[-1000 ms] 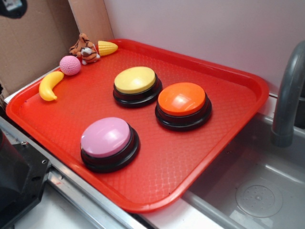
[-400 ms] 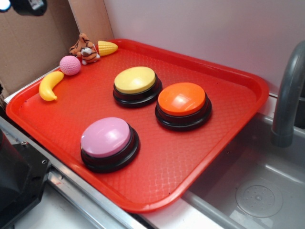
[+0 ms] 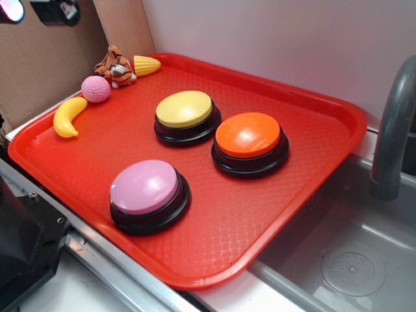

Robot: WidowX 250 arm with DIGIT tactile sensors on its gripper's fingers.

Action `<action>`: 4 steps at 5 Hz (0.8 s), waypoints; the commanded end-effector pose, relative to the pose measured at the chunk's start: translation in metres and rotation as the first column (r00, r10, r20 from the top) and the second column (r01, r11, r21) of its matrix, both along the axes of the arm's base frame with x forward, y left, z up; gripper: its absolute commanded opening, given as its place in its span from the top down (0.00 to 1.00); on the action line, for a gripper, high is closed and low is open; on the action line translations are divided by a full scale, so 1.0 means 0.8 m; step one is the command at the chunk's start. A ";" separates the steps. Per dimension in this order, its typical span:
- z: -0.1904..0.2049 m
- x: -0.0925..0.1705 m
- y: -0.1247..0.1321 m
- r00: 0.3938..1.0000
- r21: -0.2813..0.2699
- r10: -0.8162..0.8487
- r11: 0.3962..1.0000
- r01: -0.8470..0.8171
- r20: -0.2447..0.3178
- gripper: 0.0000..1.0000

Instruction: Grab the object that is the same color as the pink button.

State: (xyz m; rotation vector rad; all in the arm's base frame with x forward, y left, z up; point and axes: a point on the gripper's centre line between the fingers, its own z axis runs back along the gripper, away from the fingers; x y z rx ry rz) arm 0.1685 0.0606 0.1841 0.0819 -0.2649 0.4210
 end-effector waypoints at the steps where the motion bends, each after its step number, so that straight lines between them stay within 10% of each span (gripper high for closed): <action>1: -0.027 0.039 0.051 0.988 0.076 0.137 0.987 -0.142 0.076 0.00; 4: -0.102 0.087 0.101 0.961 0.141 0.250 0.954 -0.265 0.117 0.00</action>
